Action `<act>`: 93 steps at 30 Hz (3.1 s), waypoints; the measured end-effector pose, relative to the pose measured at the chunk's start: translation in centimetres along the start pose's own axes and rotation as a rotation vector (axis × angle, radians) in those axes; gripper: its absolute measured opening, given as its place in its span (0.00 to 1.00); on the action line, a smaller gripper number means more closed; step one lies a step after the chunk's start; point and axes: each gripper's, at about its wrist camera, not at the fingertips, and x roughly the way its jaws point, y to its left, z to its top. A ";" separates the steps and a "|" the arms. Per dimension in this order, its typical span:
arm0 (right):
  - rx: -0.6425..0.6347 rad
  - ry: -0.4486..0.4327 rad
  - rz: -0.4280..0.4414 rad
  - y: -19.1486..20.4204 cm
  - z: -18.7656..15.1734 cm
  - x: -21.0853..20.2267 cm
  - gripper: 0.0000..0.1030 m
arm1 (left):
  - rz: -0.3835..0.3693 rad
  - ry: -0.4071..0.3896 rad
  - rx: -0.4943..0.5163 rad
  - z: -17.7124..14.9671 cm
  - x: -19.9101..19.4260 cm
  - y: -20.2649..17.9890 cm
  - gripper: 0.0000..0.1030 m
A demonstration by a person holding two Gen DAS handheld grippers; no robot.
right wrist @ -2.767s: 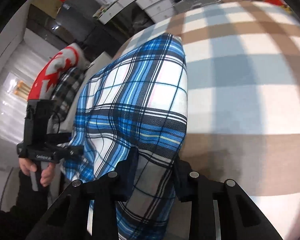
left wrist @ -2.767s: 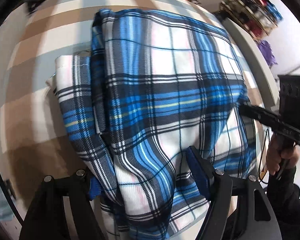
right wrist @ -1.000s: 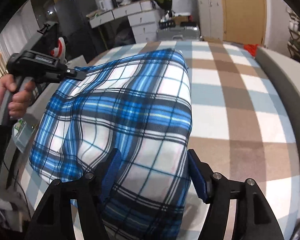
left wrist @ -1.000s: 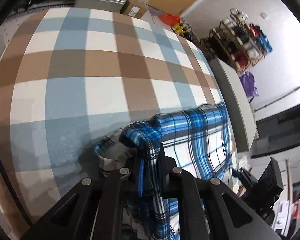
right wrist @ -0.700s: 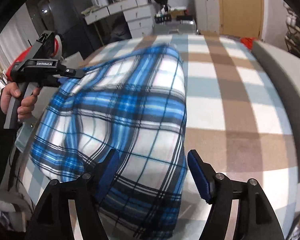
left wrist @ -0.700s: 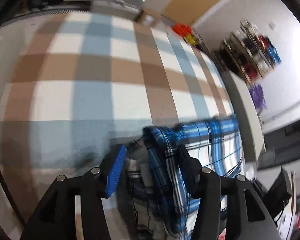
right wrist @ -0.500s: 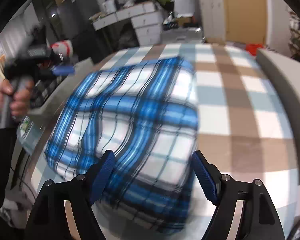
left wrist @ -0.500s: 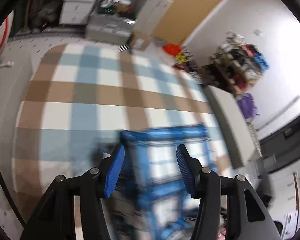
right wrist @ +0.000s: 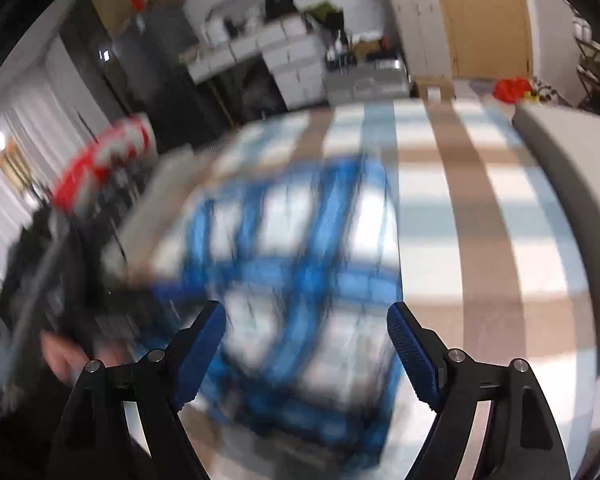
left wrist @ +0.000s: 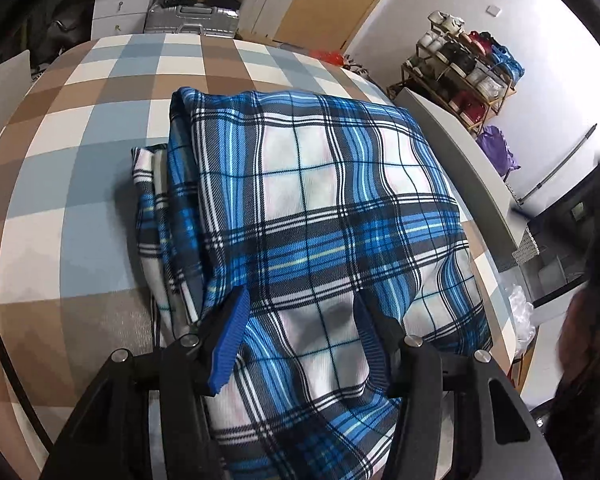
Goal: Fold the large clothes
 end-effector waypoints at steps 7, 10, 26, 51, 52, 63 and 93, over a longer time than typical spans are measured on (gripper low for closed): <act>-0.235 0.147 -0.182 4.9 6.8 8.3 0.86 | 0.035 -0.009 0.042 -0.9 0.5 -0.6 0.47; -0.269 0.293 -0.236 4.2 5.8 14.2 0.83 | 0.048 -0.010 0.058 -1.0 1.0 -0.4 0.47; -0.193 0.153 -0.026 4.5 -0.2 5.0 0.82 | 0.031 -0.006 0.020 -2.4 -3.5 -1.2 0.47; -0.071 -0.308 -0.043 7.3 -8.8 -4.7 0.99 | 0.366 -0.286 0.079 -5.1 -11.2 -8.7 0.48; -0.074 -0.338 -0.047 7.8 -8.9 -5.7 1.00 | 0.381 -0.308 0.088 -5.3 -11.8 -9.3 0.51; -0.028 -0.367 -0.086 7.3 -10.3 -8.9 1.00 | 0.545 -0.392 0.177 -6.3 -11.8 -10.4 0.93; 0.243 0.219 0.364 -7.4 -2.1 9.5 1.00 | -0.131 0.265 -0.174 7.5 3.2 7.9 0.98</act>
